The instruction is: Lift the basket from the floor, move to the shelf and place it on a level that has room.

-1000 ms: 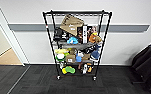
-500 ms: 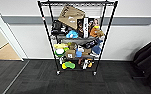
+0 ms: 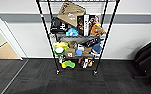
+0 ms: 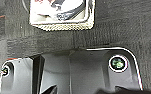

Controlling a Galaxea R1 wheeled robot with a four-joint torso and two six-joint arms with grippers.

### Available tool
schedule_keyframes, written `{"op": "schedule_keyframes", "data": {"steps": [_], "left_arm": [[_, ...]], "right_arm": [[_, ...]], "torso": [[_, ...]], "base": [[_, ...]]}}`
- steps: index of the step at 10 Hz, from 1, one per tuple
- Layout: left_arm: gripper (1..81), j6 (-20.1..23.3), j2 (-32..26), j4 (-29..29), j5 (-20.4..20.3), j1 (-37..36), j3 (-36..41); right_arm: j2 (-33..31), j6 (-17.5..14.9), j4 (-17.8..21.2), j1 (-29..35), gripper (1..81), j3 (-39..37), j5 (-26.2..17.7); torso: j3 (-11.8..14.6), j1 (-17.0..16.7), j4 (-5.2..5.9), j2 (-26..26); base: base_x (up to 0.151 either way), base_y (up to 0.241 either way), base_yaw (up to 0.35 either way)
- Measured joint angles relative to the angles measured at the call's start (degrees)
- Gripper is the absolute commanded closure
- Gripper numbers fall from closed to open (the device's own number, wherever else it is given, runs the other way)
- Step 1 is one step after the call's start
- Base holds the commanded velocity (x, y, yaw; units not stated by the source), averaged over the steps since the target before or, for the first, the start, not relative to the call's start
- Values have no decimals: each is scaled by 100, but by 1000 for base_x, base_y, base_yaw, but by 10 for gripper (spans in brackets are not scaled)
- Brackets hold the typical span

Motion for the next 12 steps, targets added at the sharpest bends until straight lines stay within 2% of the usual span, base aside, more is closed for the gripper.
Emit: {"op": "schedule_keyframes", "data": {"steps": [7,12], "left_arm": [[10,-2,99,6,839,-866,-262],[10,-5,160,9,1091,-1162,-300]], "right_arm": [[88,6,0,218,10,6,-173],[74,118,0,516,10,30,-313]], "torso": [[-61,815,0,-1298],[-903,1397,0,-2214]], "base": [[0,0,0],[0,0,0]]}}
